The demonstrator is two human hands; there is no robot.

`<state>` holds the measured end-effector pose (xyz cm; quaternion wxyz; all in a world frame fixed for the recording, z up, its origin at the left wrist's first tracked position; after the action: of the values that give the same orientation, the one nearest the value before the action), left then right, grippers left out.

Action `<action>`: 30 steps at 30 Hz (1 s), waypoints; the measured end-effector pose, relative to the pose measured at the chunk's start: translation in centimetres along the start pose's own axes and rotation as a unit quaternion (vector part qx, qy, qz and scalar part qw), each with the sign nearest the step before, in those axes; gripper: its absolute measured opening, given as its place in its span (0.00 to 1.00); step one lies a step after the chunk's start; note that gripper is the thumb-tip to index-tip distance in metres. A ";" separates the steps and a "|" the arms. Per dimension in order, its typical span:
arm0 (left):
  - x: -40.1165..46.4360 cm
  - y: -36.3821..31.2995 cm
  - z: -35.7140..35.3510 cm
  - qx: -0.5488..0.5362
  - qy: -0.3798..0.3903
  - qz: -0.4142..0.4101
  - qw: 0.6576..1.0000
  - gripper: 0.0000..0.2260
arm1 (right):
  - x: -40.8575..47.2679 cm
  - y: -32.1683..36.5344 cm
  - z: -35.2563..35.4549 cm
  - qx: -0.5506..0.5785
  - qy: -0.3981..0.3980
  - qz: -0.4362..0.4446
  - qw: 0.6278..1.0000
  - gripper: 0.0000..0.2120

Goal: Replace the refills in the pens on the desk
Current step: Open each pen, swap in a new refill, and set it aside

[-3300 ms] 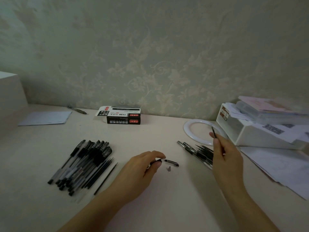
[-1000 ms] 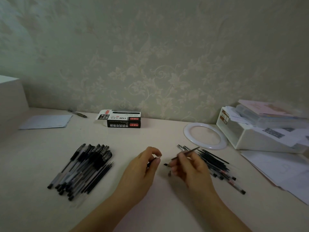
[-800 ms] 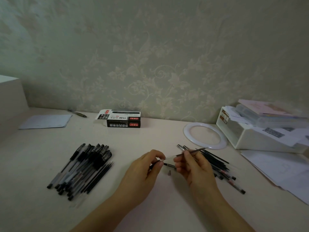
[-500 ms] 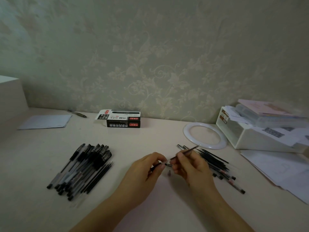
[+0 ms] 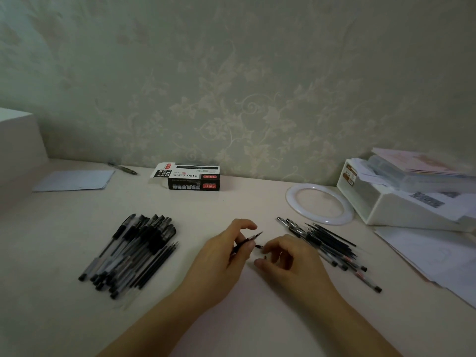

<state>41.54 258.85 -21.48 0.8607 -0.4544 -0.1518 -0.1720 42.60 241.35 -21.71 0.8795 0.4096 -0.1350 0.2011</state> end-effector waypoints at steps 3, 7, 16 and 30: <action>0.0 0.1 0.0 0.010 0.005 0.004 1.000 0.09 | 0.0 -0.4 -0.3 -0.041 0.024 0.015 0.999 0.03; 0.0 0.2 0.0 0.029 0.009 0.004 1.000 0.07 | 0.0 -0.7 -0.4 -0.040 0.029 0.004 0.999 0.03; 0.1 0.4 0.0 0.066 0.030 -0.006 0.997 0.06 | 0.6 -0.3 0.6 0.257 -0.072 -0.075 0.961 0.03; -0.1 -0.3 0.3 0.070 0.045 -0.022 0.996 0.03 | 0.4 -0.1 -0.2 0.256 0.018 -0.046 0.965 0.06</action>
<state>41.22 258.97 -21.10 0.8924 -0.3814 -0.1345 -0.2003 43.01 241.54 -21.73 0.7558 0.6234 -0.0441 0.1956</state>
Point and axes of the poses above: each hand's wrist, its own x-axis towards the middle knuckle, its own z-axis out of the back of the hand, y = z × x, the point moved 2 cm from there along x, towards the middle knuckle, and after that the axes turned 4 degrees about z, right-handed, at the moved point
